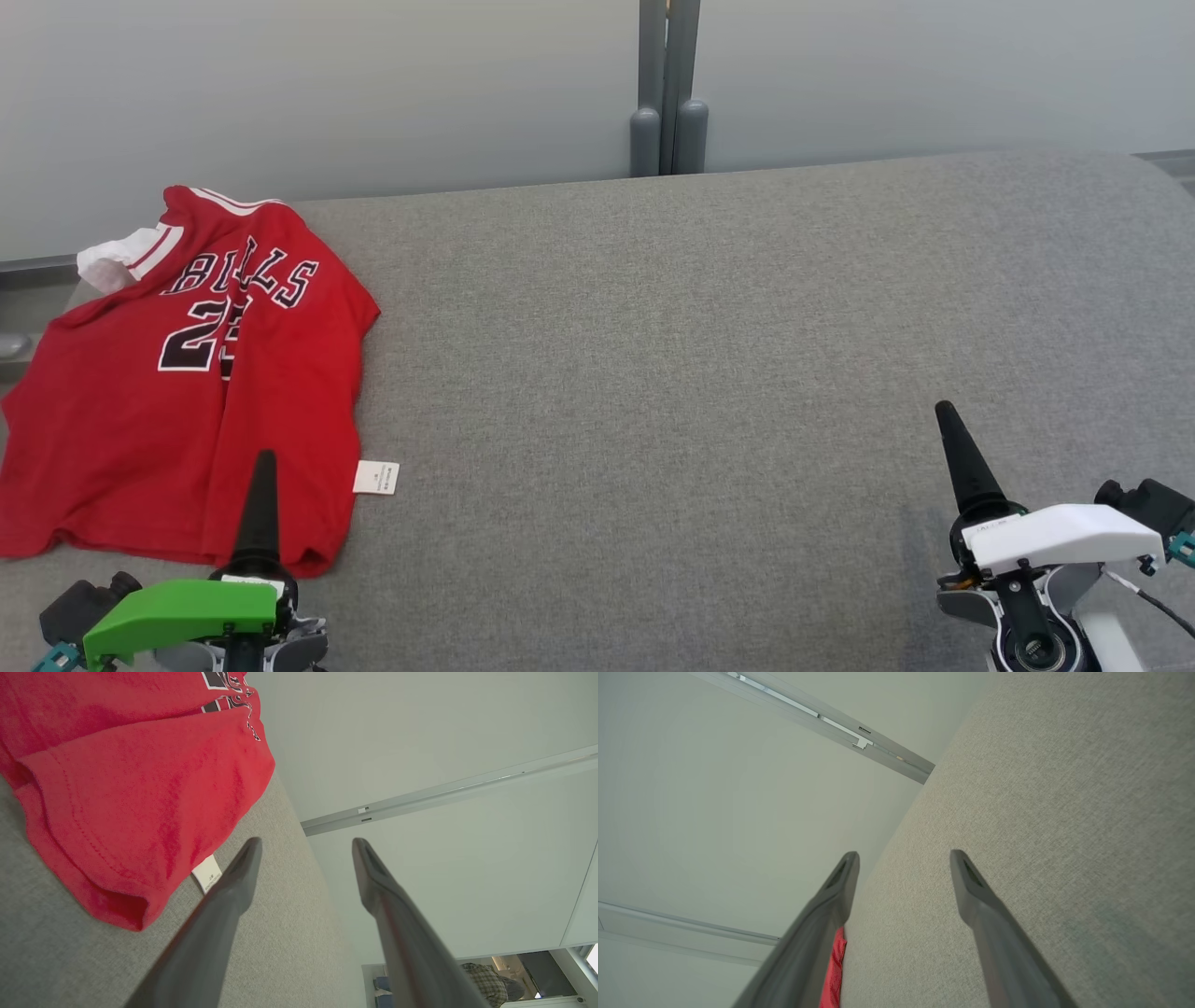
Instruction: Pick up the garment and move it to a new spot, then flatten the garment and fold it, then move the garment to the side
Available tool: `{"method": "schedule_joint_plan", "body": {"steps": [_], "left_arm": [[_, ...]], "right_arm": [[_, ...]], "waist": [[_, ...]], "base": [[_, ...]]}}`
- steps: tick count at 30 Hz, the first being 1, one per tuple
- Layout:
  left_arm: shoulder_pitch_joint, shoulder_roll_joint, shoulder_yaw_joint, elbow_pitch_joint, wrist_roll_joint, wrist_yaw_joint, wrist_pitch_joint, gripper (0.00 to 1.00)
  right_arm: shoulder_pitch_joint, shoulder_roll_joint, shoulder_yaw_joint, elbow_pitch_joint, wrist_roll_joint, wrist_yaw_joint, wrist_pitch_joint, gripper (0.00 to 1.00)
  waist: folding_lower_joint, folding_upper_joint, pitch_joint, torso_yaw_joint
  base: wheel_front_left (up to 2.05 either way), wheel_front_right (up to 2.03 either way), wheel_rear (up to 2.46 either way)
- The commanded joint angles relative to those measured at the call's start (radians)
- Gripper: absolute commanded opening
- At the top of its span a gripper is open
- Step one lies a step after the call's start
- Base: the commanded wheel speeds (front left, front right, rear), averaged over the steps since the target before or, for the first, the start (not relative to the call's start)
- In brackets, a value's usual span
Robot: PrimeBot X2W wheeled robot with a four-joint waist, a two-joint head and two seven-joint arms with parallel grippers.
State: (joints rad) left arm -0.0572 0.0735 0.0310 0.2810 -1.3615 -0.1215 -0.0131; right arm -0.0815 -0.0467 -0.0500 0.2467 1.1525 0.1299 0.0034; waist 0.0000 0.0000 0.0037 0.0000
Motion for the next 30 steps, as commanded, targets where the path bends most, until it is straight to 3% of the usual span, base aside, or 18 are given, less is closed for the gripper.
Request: {"method": "schedule_joint_plan", "body": {"steps": [1, 19, 30], "left_arm": [[-0.023, 0.008, 0.004, -0.020, 0.052, 0.005, -0.013, 1.00], [-0.005, 0.024, -0.007, -0.029, 0.450, -0.002, -0.075, 1.00], [0.004, 0.040, -0.019, -0.010, 0.596, -0.007, -0.105, 1.00]], "right_arm": [[-0.026, -0.012, 0.009, -0.027, -0.065, 0.000, -0.013, 1.00], [-0.037, -0.027, 0.064, -0.027, -0.423, 0.001, -0.080, 1.00], [-0.043, -0.031, 0.086, 0.004, -0.562, 0.001, -0.112, 1.00]], "waist": [[0.0000, 0.0000, 0.000, 0.000], [0.0000, 0.0000, 0.002, 0.001], [0.0000, 0.0000, 0.003, 0.001]], "base": [[0.00, 0.00, 0.00], [0.00, 0.00, 0.00], [0.00, 0.00, 0.00]]}}
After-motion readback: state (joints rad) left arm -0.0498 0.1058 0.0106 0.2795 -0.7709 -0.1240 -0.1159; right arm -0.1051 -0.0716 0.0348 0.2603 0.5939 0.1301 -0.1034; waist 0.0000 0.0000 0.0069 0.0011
